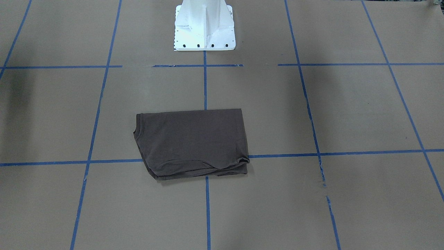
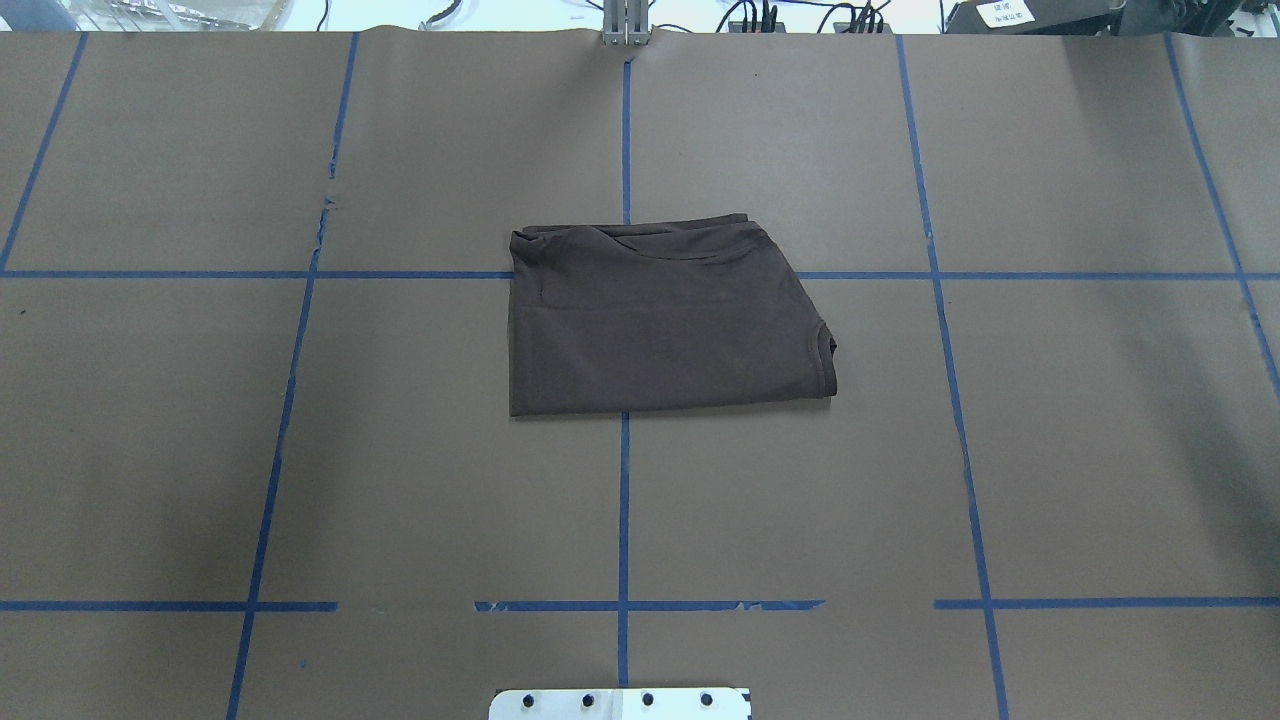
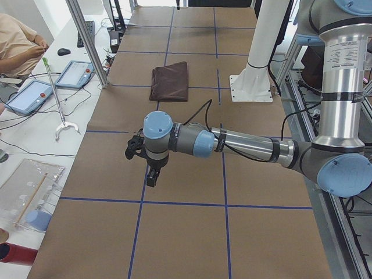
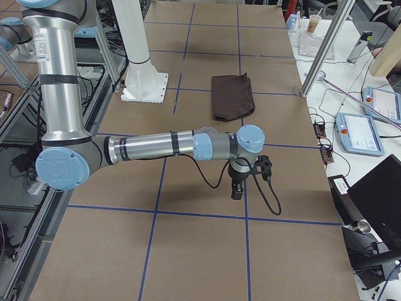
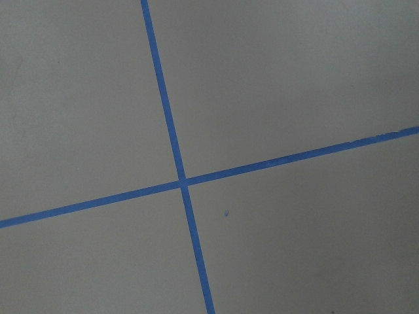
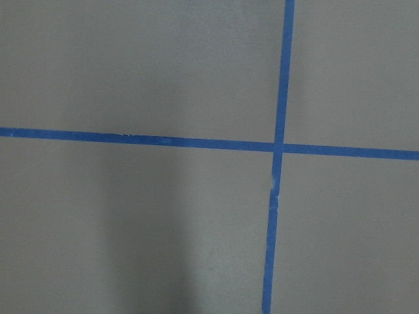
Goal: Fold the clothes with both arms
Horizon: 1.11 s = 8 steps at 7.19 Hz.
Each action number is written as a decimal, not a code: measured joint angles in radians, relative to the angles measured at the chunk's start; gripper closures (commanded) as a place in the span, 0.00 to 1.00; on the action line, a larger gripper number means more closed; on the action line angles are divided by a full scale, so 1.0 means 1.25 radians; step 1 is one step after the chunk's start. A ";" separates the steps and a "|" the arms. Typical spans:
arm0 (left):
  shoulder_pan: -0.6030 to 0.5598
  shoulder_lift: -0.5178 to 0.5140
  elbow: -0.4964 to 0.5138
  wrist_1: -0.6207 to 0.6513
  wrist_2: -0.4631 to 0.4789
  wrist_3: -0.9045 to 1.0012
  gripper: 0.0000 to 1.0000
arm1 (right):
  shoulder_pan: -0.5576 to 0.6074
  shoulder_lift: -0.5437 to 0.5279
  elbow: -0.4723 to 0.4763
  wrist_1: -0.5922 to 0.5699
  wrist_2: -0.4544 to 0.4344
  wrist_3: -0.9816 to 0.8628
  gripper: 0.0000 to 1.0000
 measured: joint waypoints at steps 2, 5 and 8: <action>0.001 -0.002 0.004 0.004 -0.005 -0.001 0.00 | 0.000 -0.013 0.009 0.005 -0.011 0.000 0.00; 0.000 0.003 0.010 0.005 -0.006 0.004 0.00 | 0.000 -0.016 0.003 0.007 -0.011 0.001 0.00; -0.004 0.034 0.037 0.001 -0.010 0.009 0.00 | 0.000 -0.017 0.001 0.007 -0.009 0.000 0.00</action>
